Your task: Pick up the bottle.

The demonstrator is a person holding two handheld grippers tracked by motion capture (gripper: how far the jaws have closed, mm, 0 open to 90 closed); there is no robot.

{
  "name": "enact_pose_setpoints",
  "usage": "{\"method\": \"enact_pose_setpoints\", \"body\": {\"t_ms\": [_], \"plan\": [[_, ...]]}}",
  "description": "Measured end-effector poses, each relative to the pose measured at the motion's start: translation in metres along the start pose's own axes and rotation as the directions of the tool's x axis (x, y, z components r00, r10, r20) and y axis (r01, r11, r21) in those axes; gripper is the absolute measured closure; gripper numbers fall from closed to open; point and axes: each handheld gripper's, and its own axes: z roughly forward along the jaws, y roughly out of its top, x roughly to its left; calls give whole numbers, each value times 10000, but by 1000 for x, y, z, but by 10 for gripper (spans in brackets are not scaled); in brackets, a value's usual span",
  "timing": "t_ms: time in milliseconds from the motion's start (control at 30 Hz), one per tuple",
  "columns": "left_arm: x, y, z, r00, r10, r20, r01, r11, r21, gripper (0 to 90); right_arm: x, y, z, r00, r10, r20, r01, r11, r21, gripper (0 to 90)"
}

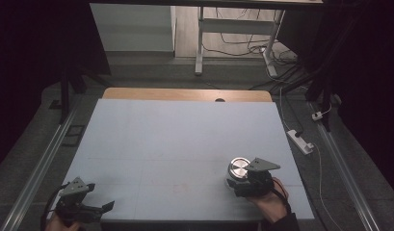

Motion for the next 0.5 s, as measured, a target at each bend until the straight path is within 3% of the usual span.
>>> {"method": "enact_pose_setpoints", "body": {"t_ms": [500], "plan": [[0,0,0,10000,-22,18,22,10000,2,0,9,23,1,9982,-331,-501,306,9983,-505,151]]}}
